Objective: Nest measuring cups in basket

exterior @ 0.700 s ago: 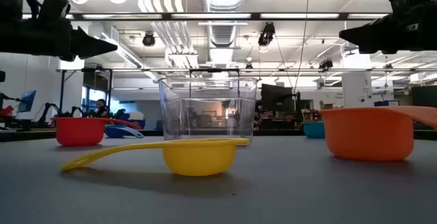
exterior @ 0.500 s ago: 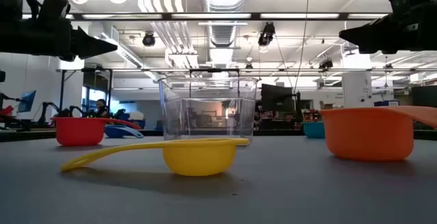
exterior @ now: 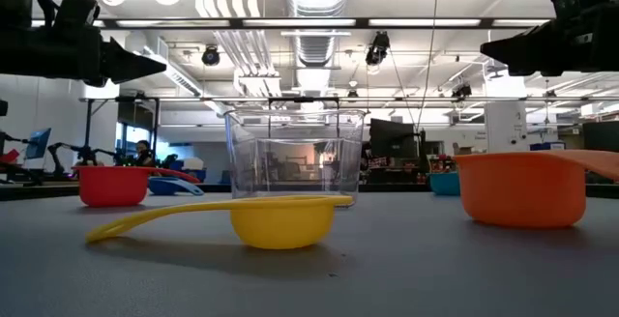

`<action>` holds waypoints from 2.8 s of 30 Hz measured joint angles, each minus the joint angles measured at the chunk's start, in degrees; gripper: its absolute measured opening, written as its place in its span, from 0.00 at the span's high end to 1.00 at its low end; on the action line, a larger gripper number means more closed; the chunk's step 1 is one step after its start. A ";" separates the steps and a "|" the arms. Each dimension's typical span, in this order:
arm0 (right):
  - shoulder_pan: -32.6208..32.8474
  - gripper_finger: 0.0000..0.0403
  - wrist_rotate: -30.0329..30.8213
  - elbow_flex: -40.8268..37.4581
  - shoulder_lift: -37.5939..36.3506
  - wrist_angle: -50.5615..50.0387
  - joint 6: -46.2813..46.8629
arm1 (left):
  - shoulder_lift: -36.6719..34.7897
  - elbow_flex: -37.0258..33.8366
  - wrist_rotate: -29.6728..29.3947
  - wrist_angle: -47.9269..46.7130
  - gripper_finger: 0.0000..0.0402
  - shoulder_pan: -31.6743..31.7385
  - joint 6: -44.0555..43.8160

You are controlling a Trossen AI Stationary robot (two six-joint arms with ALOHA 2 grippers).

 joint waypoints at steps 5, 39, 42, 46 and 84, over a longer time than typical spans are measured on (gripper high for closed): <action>-0.02 0.98 -0.02 0.00 0.00 0.00 0.00 | 0.00 0.00 0.00 0.00 1.00 0.00 -0.01; -0.02 0.98 -0.02 0.02 0.00 0.00 0.00 | 0.00 0.00 0.00 0.00 1.00 -0.02 0.00; -0.02 0.98 0.00 0.02 0.00 -0.02 0.00 | 0.00 0.00 0.00 0.00 1.00 -0.02 -0.01; -0.02 0.98 -0.01 0.02 -0.01 0.00 -2.76 | 0.00 0.00 0.00 0.00 1.00 -0.02 0.01; 0.00 0.98 0.01 9.64 0.68 9.58 12.25 | 0.32 -0.02 11.97 32.38 1.00 -0.07 -25.90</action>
